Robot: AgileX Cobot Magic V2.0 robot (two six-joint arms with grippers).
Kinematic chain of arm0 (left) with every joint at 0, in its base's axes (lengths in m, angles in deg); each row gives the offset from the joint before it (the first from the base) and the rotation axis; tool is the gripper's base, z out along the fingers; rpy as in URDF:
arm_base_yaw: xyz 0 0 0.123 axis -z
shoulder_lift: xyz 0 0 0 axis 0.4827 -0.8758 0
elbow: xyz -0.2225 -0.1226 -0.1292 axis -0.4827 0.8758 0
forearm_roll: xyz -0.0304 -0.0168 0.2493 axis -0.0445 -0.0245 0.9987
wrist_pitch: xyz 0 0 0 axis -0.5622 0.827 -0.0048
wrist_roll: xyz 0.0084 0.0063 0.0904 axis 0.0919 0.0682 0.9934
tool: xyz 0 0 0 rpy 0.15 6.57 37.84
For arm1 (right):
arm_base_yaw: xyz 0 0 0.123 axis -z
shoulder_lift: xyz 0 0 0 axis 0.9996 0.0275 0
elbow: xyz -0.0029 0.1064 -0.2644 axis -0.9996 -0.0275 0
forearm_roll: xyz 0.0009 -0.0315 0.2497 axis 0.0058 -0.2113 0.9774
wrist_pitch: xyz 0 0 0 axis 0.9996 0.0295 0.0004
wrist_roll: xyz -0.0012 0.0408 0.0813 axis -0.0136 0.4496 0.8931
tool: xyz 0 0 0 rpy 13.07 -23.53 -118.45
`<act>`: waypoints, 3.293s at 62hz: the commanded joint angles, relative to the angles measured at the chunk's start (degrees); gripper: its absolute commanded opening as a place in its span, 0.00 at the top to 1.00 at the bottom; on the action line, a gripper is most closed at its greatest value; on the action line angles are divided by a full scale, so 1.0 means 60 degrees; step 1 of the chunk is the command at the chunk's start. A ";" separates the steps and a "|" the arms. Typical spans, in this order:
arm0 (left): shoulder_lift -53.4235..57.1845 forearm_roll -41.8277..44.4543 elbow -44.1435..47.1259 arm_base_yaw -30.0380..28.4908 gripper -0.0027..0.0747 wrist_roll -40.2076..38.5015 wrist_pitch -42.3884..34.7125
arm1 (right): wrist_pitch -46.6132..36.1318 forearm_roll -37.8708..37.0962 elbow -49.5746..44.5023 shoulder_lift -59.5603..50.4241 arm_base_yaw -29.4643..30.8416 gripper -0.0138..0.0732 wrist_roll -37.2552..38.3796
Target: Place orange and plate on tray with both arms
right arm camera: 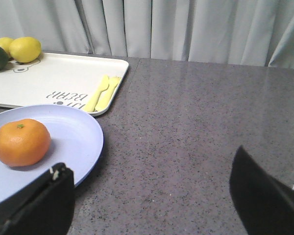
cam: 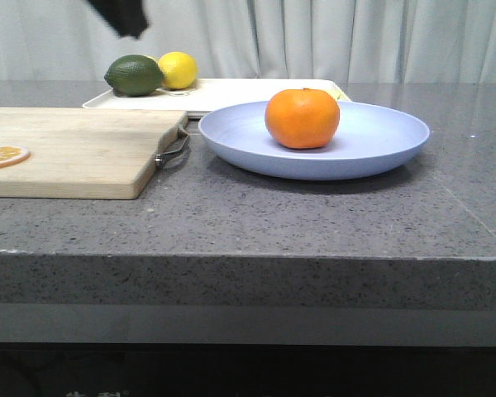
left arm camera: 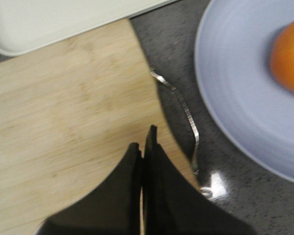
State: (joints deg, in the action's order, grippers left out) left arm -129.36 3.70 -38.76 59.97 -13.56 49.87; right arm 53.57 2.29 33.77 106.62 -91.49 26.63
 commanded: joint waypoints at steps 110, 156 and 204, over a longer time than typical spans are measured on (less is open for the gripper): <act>1.3954 -0.0361 1.1105 -0.3505 0.99 -0.0581 -0.5746 | -0.0470 0.1051 0.2933 0.5391 0.0038 0.13 -0.0063; 1.3954 -0.0361 1.1105 -0.3505 0.99 -0.0581 -0.5746 | 0.3600 0.2286 0.7615 1.0754 -0.0775 0.36 -0.0296; 1.3954 -0.0361 1.1105 -0.3505 0.99 -0.0581 -0.5746 | 0.5466 0.2697 0.9058 1.1304 -0.0572 0.91 -0.0296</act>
State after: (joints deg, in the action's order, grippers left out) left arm -45.10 1.66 29.29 39.04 -16.50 20.29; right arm 83.01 17.75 83.06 176.91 -95.88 25.50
